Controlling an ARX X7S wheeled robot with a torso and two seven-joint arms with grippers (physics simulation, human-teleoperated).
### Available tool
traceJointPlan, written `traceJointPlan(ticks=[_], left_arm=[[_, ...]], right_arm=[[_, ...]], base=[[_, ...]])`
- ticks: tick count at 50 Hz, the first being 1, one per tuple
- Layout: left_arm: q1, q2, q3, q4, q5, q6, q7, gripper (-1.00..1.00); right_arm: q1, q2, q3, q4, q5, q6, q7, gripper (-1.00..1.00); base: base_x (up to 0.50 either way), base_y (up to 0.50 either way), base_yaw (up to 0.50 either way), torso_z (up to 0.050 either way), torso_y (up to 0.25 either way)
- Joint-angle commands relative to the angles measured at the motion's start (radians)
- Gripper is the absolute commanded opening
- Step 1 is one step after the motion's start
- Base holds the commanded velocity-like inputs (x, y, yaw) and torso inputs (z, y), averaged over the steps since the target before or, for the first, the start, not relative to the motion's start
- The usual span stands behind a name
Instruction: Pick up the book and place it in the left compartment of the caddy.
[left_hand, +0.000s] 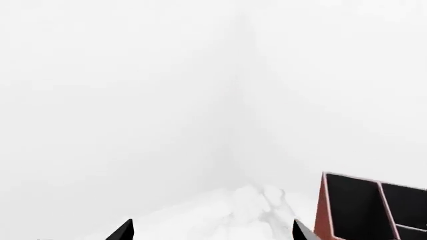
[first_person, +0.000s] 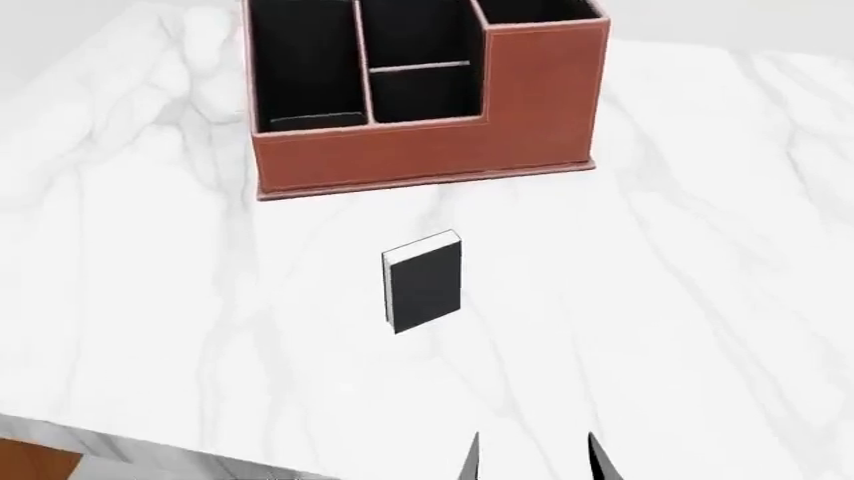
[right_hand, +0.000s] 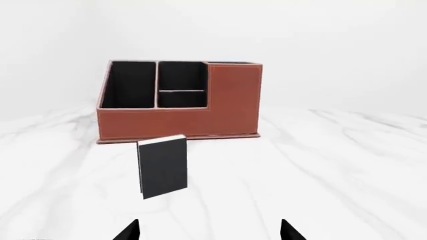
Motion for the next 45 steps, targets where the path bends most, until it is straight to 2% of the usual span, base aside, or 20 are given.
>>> traceJointPlan(ticks=[1, 7, 24, 26, 27, 29, 38, 45], left_arm=[[-0.01, -0.006, -0.088, 0.098, -0.057, -0.033, 0.015, 1.0], [-0.016, -0.001, -0.077, 0.081, -0.06, -0.031, 0.005, 1.0], [-0.027, -0.012, -0.067, 0.062, -0.058, -0.018, -0.017, 1.0], [-0.028, -0.014, -0.066, 0.056, -0.057, -0.017, -0.02, 1.0], [-0.025, -0.015, -0.066, 0.059, -0.058, -0.017, -0.02, 1.0], [-0.019, -0.016, -0.067, 0.067, -0.063, -0.017, -0.02, 1.0], [-0.017, -0.022, -0.065, 0.065, -0.065, -0.009, -0.028, 1.0], [-0.014, -0.027, -0.062, 0.067, -0.069, -0.006, -0.032, 1.0]], right_arm=[[0.031, -0.002, 0.008, 0.04, 0.001, 0.02, -0.009, 1.0], [0.056, 0.002, -0.007, 0.093, 0.008, 0.002, -0.017, 1.0], [0.031, 0.02, -0.034, 0.016, 0.004, 0.02, 0.021, 1.0], [0.038, 0.022, -0.016, 0.025, 0.043, 0.034, 0.012, 1.0], [0.023, 0.027, -0.016, 0.022, 0.058, -0.034, -0.011, 1.0], [0.006, 0.03, -0.003, -0.007, 0.106, -0.053, -0.034, 1.0], [-0.032, 0.035, 0.014, -0.048, 0.107, -0.116, 0.005, 1.0], [-0.035, 0.035, 0.028, -0.057, 0.105, -0.094, 0.049, 1.0]], base=[[0.0, 0.0, 0.5, 0.0, 0.0], [0.0, 0.0, 0.5, 0.0, 0.0], [0.0, 0.0, 0.5, 0.0, 0.0], [0.0, 0.0, 0.0, 0.0, 0.0], [0.0, 0.0, 0.0, 0.0, 0.0], [0.0, 0.0, 0.0, 0.0, 0.0], [0.47, 0.16, 0.0, 0.0, 0.0], [0.47, 0.16, 0.0, 0.0, 0.0]])
